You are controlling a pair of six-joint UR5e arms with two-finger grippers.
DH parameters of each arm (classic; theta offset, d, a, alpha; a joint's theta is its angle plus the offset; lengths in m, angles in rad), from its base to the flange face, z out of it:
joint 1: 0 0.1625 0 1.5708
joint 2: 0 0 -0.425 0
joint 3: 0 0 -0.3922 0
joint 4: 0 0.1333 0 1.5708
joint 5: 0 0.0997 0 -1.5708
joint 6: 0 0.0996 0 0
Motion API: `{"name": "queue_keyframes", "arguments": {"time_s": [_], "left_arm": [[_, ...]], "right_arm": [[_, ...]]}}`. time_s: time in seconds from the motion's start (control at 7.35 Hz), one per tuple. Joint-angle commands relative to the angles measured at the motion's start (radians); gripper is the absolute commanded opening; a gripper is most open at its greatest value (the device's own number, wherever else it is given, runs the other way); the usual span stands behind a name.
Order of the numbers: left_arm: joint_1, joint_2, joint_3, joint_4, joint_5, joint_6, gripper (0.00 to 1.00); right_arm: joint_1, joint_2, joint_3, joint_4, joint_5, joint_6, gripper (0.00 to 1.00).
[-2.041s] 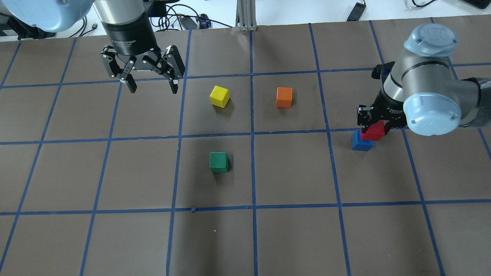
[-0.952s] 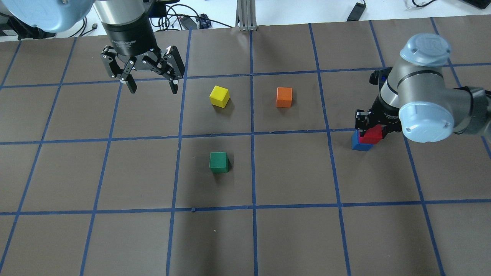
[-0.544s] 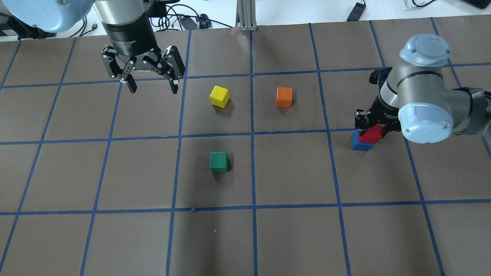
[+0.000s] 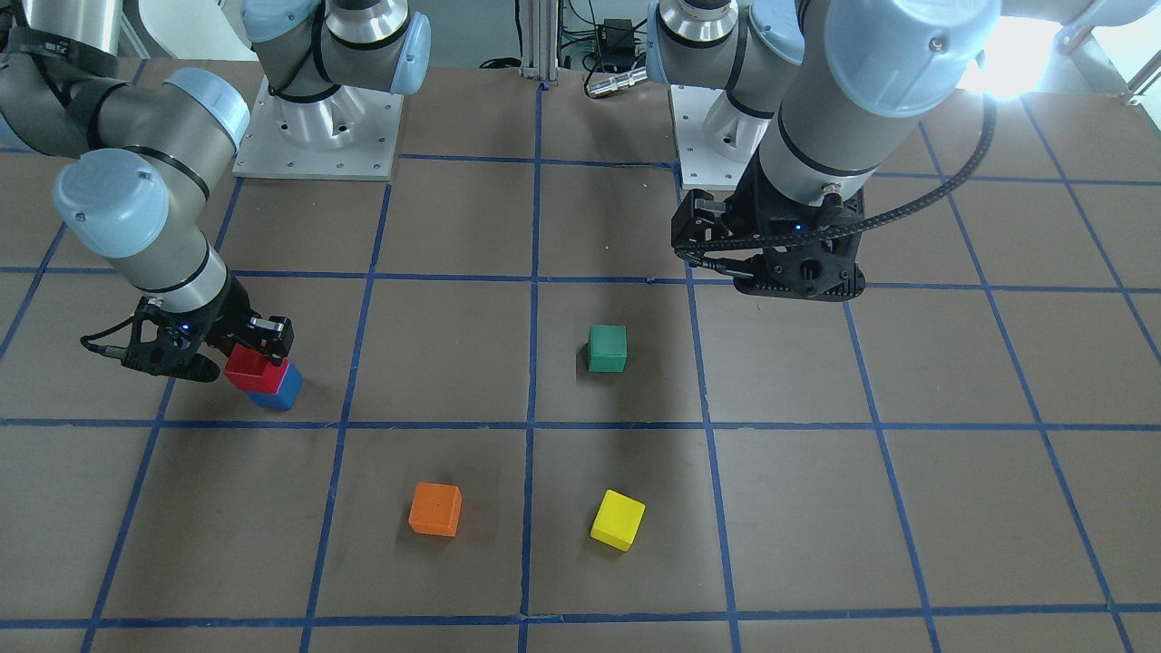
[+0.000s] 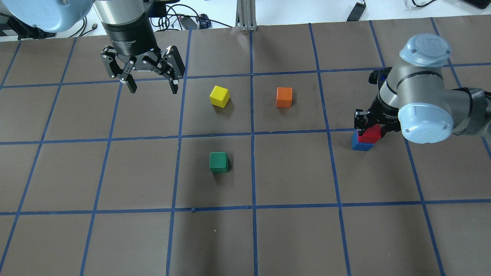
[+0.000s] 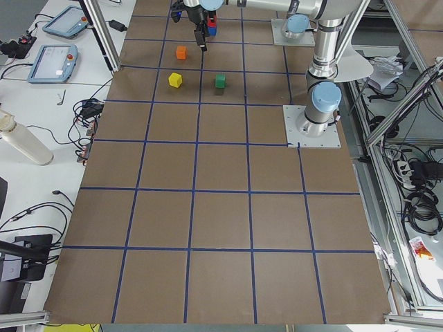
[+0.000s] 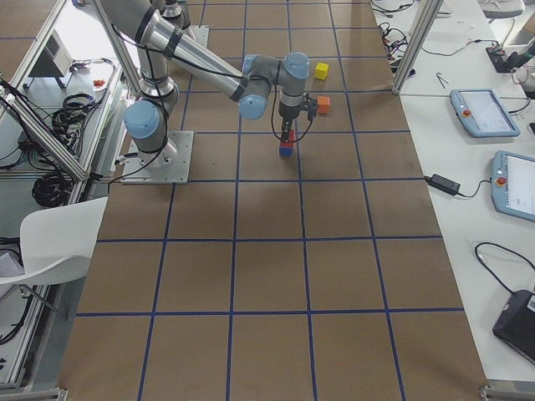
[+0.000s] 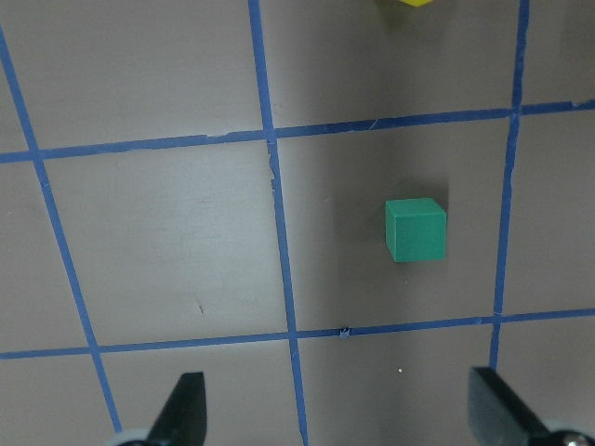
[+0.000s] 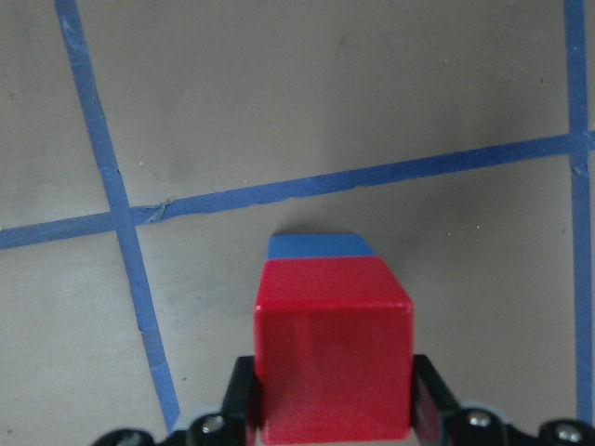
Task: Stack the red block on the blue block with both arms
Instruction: 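Lower the red cube onto the blue cube and open the right gripper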
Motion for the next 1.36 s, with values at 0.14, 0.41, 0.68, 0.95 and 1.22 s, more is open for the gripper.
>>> {"name": "queue_keyframes", "arguments": {"time_s": [0.14, 0.41, 0.68, 0.95, 1.22], "left_arm": [[0.001, -0.001, 0.0, 0.0, 0.0, 0.0, 1.0], [-0.001, -0.001, 0.001, 0.0, 0.0, 0.0, 1.0], [-0.002, -0.005, 0.003, 0.002, -0.002, -0.012, 1.0], [-0.005, -0.001, 0.003, 0.002, -0.003, -0.018, 1.0], [-0.034, -0.007, 0.006, 0.002, -0.003, -0.067, 1.0]], "right_arm": [[0.0, 0.001, -0.001, 0.0, 0.009, -0.008, 1.0], [0.0, -0.02, -0.032, 0.002, -0.006, -0.013, 1.0], [0.011, -0.051, -0.104, 0.09, 0.0, -0.001, 1.0], [0.076, -0.145, -0.242, 0.345, 0.05, 0.002, 1.0], [0.172, -0.198, -0.331, 0.484, 0.084, 0.024, 1.0]]}}
